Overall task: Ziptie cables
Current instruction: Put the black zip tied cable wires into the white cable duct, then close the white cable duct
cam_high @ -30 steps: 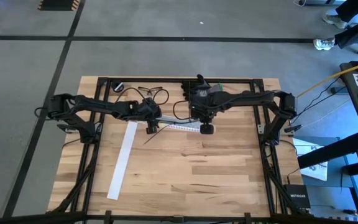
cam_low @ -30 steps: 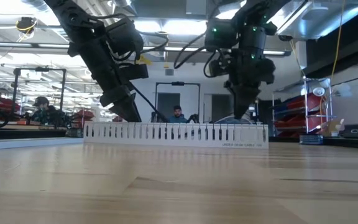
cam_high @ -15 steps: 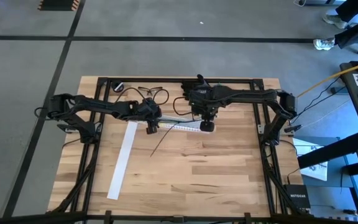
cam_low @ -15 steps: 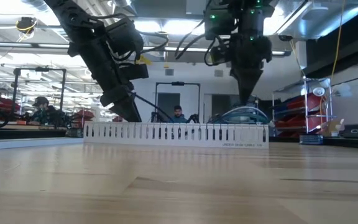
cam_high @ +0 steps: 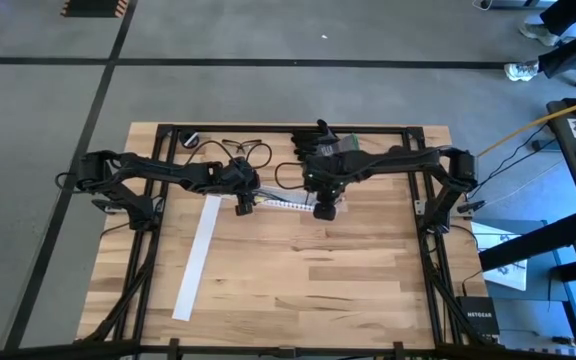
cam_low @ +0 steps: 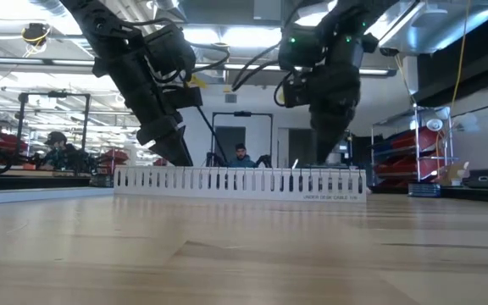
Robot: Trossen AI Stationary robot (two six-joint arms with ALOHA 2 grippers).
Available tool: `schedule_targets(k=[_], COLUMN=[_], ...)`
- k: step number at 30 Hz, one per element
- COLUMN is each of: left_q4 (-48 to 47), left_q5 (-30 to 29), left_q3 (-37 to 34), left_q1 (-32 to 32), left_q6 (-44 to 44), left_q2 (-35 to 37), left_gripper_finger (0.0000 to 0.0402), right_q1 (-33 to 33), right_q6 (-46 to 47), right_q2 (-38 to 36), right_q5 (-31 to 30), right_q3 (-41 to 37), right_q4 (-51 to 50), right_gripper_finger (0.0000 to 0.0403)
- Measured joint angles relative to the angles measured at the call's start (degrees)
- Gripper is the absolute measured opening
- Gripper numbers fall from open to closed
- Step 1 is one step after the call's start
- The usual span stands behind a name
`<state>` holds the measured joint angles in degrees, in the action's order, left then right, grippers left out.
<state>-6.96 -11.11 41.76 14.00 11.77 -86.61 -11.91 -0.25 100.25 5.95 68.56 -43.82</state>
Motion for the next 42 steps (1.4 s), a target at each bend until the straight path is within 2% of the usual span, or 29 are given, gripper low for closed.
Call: schedule_targets(k=[8, 11, 14, 17, 25, 29, 33, 37, 42], left_q4=[0.0, 0.0, 0.0, 0.0, -1.3, -6.8, -14.7, -24.1, -39.8], left_q5=[0.0, 0.0, 0.0, 0.0, -0.1, -2.5, -6.3, -8.3, -8.4], left_q3=[0.0, 0.0, 0.0, 0.0, 0.7, 2.9, 4.5, 4.8, 4.8], left_q1=[0.0, 0.0, 0.0, 0.0, -0.3, -1.1, -2.1, -3.0, -6.0], left_q6=[0.0, 0.0, -0.1, -0.4, -0.4, 0.2, -1.5, -10.0, -31.7], left_q2=[0.0, 0.0, 0.0, 0.0, 0.0, 1.8, 5.7, 10.9, 16.5], left_gripper_finger=[0.0198, 0.0198, 0.0198, 0.0198, 0.0198, 0.0198, 0.0198, 0.0198, 0.0198], right_q1=[0.3, 0.3, 0.3, 0.3, 0.3, 0.3, 0.3, 1.2, 4.0], right_q6=[0.1, 0.5, 2.9, 3.0, -2.4, -4.9, -6.1, -6.1, -4.7], right_q2=[0.1, 0.5, 0.5, 0.5, -0.2, -2.8, -5.4, -8.3, -11.0], right_q5=[2.4, 2.7, 0.6, -0.2, -0.9, -0.8, 1.1, 0.9, -1.5], right_q3=[-4.1, -5.0, -4.9, -3.5, 7.5, 6.7, 0.9, -6.8, -13.8], right_q4=[11.5, 11.9, 11.2, 8.4, -5.7, -3.4, 3.7, 12.1, 20.8], right_gripper_finger=[0.0, 0.0001, 0.001, 0.004, 0.0162, 0.0199, 0.0216, 0.0218, 0.0218])
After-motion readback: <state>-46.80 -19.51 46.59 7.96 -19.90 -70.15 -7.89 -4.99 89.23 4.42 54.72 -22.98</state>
